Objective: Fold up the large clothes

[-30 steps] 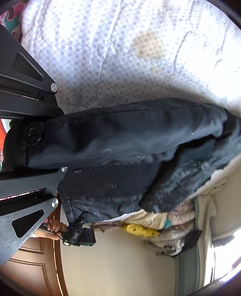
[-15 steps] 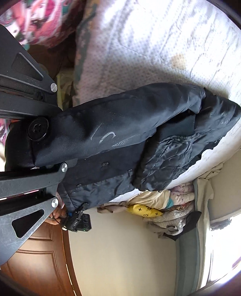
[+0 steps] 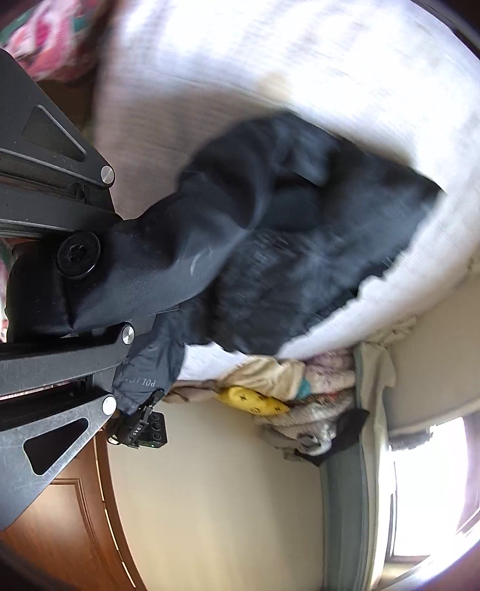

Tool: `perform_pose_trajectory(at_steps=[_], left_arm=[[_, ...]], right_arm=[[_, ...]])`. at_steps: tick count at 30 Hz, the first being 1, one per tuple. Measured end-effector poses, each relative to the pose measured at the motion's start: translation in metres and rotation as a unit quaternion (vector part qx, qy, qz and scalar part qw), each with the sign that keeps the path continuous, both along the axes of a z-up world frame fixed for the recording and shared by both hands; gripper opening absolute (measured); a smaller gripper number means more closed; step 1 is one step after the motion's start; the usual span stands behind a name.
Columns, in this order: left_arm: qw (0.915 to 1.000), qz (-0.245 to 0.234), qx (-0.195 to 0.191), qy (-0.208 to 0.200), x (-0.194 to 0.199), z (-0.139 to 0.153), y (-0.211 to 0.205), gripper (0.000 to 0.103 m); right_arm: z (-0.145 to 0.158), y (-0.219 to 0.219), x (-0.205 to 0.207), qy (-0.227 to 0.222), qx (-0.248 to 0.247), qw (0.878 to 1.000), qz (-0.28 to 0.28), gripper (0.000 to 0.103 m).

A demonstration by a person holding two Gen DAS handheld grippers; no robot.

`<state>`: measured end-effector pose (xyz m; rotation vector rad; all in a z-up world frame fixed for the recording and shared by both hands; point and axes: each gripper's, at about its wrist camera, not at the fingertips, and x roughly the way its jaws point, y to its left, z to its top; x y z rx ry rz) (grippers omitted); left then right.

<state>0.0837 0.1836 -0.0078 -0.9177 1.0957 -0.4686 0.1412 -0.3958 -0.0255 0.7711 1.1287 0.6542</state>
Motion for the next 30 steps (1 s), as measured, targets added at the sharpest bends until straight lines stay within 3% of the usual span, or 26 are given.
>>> perform_pose_trajectory(at_steps=[5,12,15,20,24,27,30], left_arm=[[0.9997,0.024,0.003,-0.005,0.071,0.003,0.002,0.012],[0.9969,0.057,0.021,0.05,0.158,-0.034,0.011,0.027],[0.9961,0.063,0.023,0.058,0.173,-0.047,0.013,0.047],[0.9941,0.094,0.028,0.048,0.177,-0.049,0.033,0.075],[0.9877,0.123,0.096,-0.007,0.179,-0.029,0.045,0.08],[0.9782,0.138,0.152,-0.031,0.181,-0.025,0.05,0.081],[0.9771,0.131,0.167,-0.021,0.183,-0.032,0.048,0.081]], right_arm=[[0.01,0.01,0.055,-0.006,-0.006,0.999,-0.036,0.008],[-0.016,0.027,0.131,0.025,-0.075,0.994,-0.073,0.013],[-0.03,0.033,0.147,0.024,-0.087,0.993,-0.079,0.017],[-0.038,0.04,0.172,0.018,-0.093,0.992,-0.082,0.041],[-0.03,0.039,0.179,-0.002,-0.07,0.993,-0.092,0.059],[-0.024,0.04,0.184,-0.016,-0.052,0.993,-0.107,0.062],[-0.014,0.033,0.184,-0.045,-0.063,0.988,-0.131,0.065]])
